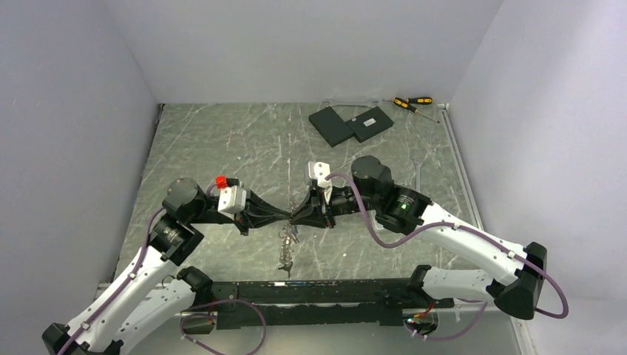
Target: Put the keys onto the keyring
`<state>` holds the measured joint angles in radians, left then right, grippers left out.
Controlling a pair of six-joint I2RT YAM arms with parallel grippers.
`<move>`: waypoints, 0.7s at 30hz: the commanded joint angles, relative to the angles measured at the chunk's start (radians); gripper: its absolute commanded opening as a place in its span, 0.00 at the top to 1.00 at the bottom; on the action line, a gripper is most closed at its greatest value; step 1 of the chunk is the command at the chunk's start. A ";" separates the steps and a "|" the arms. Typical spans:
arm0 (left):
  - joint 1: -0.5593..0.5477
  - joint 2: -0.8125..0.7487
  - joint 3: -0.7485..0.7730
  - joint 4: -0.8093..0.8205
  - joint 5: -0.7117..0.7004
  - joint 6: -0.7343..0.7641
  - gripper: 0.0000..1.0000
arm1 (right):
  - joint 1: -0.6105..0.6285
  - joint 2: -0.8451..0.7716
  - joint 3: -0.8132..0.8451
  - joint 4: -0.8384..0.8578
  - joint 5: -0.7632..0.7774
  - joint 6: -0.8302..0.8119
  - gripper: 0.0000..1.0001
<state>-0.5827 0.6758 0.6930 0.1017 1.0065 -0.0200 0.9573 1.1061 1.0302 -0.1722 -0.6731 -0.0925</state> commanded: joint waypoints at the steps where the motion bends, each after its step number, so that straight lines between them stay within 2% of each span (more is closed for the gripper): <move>1: 0.007 -0.018 0.008 0.064 -0.008 -0.013 1.00 | 0.003 0.002 0.000 0.060 -0.014 0.015 0.86; 5: 0.010 -0.026 0.005 0.057 -0.014 -0.010 1.00 | 0.003 -0.006 -0.004 0.045 0.009 0.014 0.97; 8: 0.011 -0.029 0.005 0.053 -0.019 -0.008 1.00 | 0.003 -0.004 0.014 0.002 0.036 -0.003 0.99; 12: 0.011 -0.030 0.005 0.054 -0.028 -0.008 1.00 | 0.003 0.003 0.034 -0.030 0.054 -0.009 0.85; 14: 0.012 -0.033 0.006 0.053 -0.033 -0.007 1.00 | 0.003 -0.002 0.028 -0.025 0.063 -0.004 0.70; 15: 0.012 -0.034 0.005 0.055 -0.038 -0.009 1.00 | 0.003 -0.006 0.024 -0.022 0.070 -0.001 0.68; 17: 0.013 -0.037 0.004 0.057 -0.046 -0.010 1.00 | 0.003 -0.020 0.008 -0.008 0.090 0.007 0.66; 21: 0.015 -0.042 0.000 0.066 -0.052 -0.014 1.00 | 0.003 -0.044 -0.022 0.031 0.109 0.025 0.72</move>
<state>-0.5743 0.6514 0.6899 0.0937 0.9680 -0.0204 0.9600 1.1027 1.0229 -0.1932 -0.5999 -0.0841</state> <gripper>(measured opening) 0.009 0.305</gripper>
